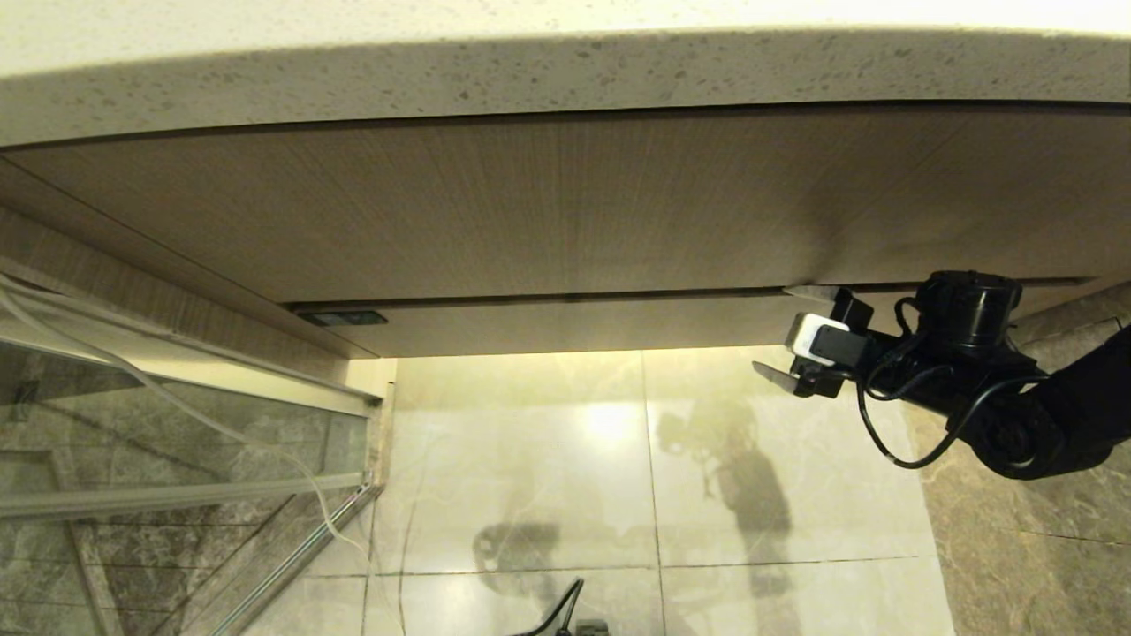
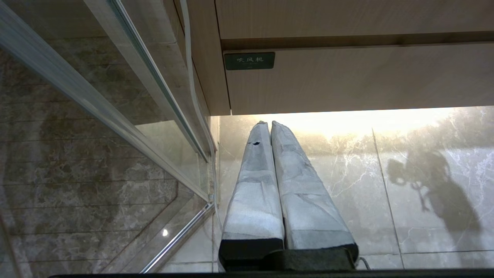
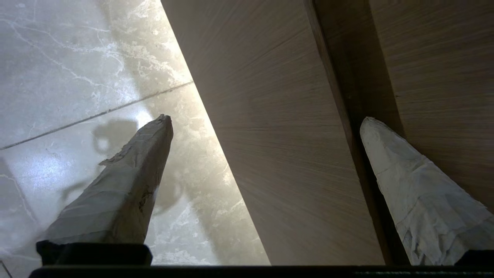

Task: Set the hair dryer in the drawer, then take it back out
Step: Pull open the drawer

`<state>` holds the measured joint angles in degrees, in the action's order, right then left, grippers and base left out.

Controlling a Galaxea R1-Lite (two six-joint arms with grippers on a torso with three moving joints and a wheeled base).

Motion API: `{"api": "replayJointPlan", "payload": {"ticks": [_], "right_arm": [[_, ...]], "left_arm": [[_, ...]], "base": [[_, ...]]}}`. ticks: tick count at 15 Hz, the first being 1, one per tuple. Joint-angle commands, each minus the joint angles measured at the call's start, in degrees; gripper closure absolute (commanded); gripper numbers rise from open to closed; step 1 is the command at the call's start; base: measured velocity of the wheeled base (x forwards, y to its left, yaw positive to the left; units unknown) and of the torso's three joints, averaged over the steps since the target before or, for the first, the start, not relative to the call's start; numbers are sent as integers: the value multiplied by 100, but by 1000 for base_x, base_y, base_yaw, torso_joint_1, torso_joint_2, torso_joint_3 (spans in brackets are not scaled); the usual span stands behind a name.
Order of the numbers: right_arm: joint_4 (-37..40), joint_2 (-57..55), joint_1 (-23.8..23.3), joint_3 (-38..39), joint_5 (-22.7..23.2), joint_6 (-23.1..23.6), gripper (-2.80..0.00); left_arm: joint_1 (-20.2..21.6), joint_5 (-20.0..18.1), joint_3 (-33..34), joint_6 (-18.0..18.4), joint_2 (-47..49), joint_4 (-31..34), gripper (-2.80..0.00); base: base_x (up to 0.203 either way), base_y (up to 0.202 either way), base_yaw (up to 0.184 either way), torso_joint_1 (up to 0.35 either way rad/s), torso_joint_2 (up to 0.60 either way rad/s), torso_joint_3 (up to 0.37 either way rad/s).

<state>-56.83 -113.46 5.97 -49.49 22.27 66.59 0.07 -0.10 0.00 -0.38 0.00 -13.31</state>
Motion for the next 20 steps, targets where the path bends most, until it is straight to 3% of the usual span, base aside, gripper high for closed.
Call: {"api": "replayJointPlan", "payload": {"ticks": [1,20], "right_arm": [[-93,23,43,23,9,47,-280],[-803,-622,217,-211,-142,60,-280]], "left_arm": [[1,1,229,-6,0,-5,0],[1,1,229,-4,0,-14,0]], "base": [[0,0,0,0,0,0],[0,0,0,0,0,0]]}}
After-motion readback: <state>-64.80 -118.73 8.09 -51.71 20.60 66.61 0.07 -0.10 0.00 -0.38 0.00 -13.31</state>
